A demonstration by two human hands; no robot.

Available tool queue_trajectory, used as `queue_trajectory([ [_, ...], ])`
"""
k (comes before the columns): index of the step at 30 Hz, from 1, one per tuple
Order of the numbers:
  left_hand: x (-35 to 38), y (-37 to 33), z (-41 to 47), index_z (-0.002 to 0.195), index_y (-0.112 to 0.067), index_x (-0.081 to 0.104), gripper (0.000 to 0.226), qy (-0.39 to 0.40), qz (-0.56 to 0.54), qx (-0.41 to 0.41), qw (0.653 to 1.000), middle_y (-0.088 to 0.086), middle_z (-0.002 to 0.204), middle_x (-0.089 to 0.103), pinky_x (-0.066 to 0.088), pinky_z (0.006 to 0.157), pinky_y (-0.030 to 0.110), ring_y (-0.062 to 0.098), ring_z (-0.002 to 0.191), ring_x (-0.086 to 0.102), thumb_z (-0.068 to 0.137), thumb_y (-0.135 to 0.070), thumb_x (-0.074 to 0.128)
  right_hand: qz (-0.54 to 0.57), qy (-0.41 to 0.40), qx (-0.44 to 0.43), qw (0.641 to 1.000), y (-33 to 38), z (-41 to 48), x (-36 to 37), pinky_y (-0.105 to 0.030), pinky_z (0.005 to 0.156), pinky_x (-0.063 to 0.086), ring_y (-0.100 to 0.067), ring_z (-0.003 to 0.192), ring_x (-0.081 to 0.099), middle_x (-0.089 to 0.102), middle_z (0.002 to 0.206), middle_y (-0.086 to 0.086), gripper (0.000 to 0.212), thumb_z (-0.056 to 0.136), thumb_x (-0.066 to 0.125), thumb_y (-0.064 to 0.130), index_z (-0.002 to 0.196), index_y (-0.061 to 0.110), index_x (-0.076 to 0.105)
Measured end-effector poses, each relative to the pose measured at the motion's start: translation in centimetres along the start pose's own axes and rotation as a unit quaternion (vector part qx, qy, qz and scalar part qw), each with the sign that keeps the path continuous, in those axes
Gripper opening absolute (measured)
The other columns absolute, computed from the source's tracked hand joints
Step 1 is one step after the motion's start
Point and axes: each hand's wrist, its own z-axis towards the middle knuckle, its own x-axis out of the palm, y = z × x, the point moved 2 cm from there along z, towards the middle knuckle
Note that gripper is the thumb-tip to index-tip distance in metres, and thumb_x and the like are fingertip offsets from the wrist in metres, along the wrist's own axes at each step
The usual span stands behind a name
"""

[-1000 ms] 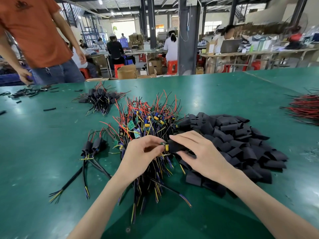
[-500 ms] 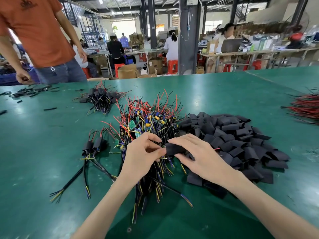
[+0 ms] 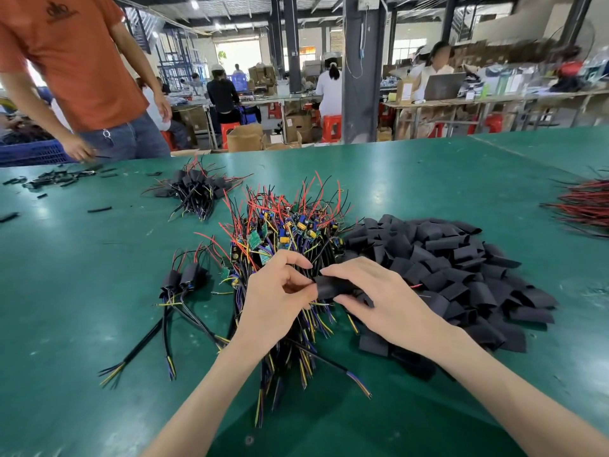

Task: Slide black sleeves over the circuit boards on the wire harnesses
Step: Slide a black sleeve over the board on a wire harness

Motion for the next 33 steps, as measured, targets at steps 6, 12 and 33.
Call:
queue_trajectory([
  [6, -0.5, 0.0, 0.2, 0.086, -0.017, 0.071, 0.015, 0.012, -0.011, -0.029, 0.999, -0.002, 0.070, 0.069, 0.046, 0.055, 0.014, 0.010, 0.051, 0.062, 0.078, -0.005, 0.073, 0.002, -0.033, -0.023, 0.999, 0.1, 0.1, -0.2, -0.022, 0.092, 0.040, -0.012, 0.105, 0.052, 0.061, 0.111, -0.002, 0.039, 0.079, 0.069, -0.002, 0.116, 0.008, 0.061],
  [12, -2.2, -0.4, 0.7, 0.078, -0.020, 0.071, 0.015, -0.034, 0.032, 0.003, 0.999, -0.005, 0.072, 0.066, 0.044, 0.051, 0.011, 0.003, 0.050, 0.059, 0.077, -0.005, 0.069, -0.049, -0.056, -0.032, 0.997, 0.2, 0.2, -0.2, -0.029, 0.109, 0.030, -0.018, 0.127, 0.042, 0.049, 0.136, -0.005, 0.050, 0.081, 0.071, 0.007, 0.128, 0.007, 0.054],
  [33, -9.3, 5.8, 2.7, 0.105, -0.015, 0.067, 0.028, -0.285, 0.280, -0.148, 0.905, 0.017, 0.112, 0.056, 0.032, 0.093, 0.040, 0.035, 0.108, 0.042, 0.084, -0.006, 0.052, -0.110, -0.019, 0.253, 0.961, -5.3, -0.3, -4.4, -0.033, 0.082, 0.046, -0.014, 0.080, 0.054, 0.057, 0.088, 0.002, 0.013, 0.080, 0.063, 0.010, 0.087, 0.022, 0.063],
])
